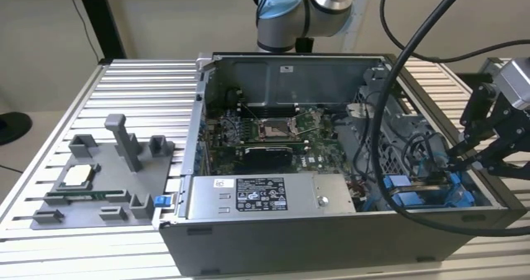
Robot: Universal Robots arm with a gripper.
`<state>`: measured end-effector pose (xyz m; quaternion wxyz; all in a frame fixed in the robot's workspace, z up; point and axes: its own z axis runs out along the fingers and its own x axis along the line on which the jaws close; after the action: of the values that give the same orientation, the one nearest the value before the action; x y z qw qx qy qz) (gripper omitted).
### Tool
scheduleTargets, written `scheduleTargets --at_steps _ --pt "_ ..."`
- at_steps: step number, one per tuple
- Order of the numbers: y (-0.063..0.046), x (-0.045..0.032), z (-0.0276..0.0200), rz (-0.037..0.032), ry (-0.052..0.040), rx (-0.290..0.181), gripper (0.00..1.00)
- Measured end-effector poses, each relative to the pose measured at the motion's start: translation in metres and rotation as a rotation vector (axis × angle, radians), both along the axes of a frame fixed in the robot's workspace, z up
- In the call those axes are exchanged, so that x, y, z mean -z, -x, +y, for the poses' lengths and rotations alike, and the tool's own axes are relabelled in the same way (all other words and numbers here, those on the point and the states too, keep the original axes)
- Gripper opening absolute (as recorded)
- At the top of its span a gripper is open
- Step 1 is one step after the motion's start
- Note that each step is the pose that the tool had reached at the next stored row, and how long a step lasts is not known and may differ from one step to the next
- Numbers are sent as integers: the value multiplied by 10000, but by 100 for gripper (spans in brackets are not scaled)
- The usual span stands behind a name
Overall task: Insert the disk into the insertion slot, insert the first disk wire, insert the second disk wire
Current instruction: 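Insert the second disk wire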
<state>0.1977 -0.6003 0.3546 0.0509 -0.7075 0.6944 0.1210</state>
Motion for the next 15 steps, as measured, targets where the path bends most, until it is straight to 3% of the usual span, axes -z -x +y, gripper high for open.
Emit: scheduleTargets --at_steps 7,15 --pt "-21 10 0 17 -3 125 100" --pt "-77 10 0 153 -1 133 100"
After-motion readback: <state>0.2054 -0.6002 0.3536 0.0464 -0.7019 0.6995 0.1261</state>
